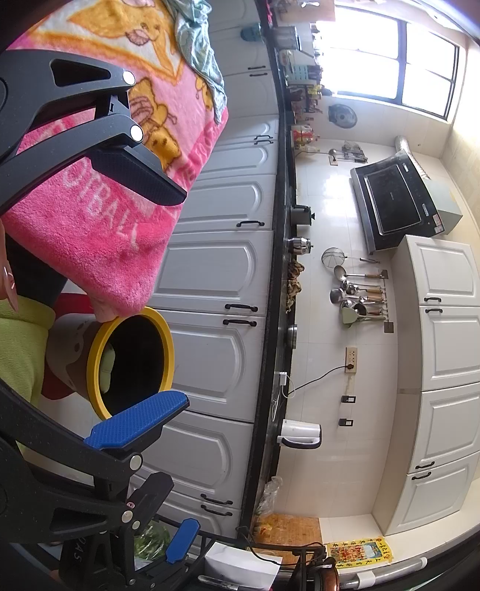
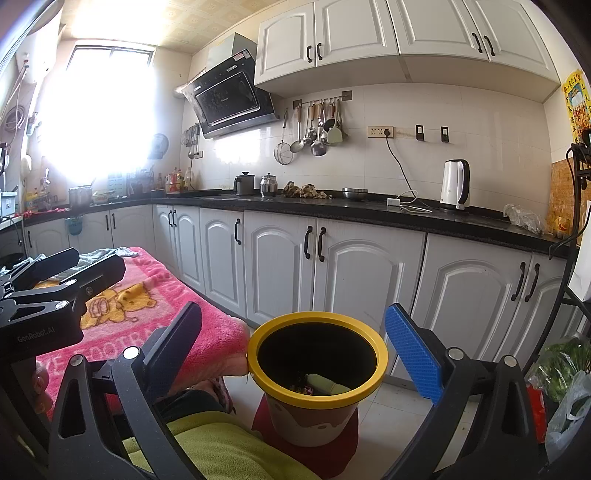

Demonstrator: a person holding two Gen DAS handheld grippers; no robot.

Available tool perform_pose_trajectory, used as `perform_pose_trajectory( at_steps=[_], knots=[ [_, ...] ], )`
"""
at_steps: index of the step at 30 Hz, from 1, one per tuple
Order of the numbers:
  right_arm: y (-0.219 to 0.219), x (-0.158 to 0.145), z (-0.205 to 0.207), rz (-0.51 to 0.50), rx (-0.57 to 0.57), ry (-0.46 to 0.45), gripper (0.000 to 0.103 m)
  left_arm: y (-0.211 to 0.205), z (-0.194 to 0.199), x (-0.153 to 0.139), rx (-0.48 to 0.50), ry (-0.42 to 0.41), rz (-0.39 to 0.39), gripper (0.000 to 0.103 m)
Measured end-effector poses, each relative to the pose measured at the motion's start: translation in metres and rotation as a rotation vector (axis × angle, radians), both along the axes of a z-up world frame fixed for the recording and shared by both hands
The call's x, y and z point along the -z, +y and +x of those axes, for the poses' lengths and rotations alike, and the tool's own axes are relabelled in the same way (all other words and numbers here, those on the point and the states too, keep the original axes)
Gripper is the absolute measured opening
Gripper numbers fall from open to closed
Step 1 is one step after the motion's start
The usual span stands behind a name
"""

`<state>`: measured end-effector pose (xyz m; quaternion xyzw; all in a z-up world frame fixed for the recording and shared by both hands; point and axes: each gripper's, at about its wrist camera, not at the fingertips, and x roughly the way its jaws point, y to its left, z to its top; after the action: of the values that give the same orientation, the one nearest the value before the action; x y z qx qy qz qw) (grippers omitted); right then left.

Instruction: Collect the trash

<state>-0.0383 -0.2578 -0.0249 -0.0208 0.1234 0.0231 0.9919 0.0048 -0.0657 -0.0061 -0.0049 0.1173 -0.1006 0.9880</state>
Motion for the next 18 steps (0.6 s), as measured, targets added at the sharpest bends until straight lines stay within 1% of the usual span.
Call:
perform_pose_trajectory(
  at_steps=[14,18],
  knots=[
    [-0.0002,0.0005,0.0003,0.001,-0.001,0.000,0.097,0.0019,0.0012,0.0011,0.001,0.006,-0.005,0.092],
    [-0.0007,0.0005,0.0016,0.006,-0.001,0.008,0.097,0.0029,0.0023,0.0045,0.006,0.021,-0.002,0.092]
  ],
)
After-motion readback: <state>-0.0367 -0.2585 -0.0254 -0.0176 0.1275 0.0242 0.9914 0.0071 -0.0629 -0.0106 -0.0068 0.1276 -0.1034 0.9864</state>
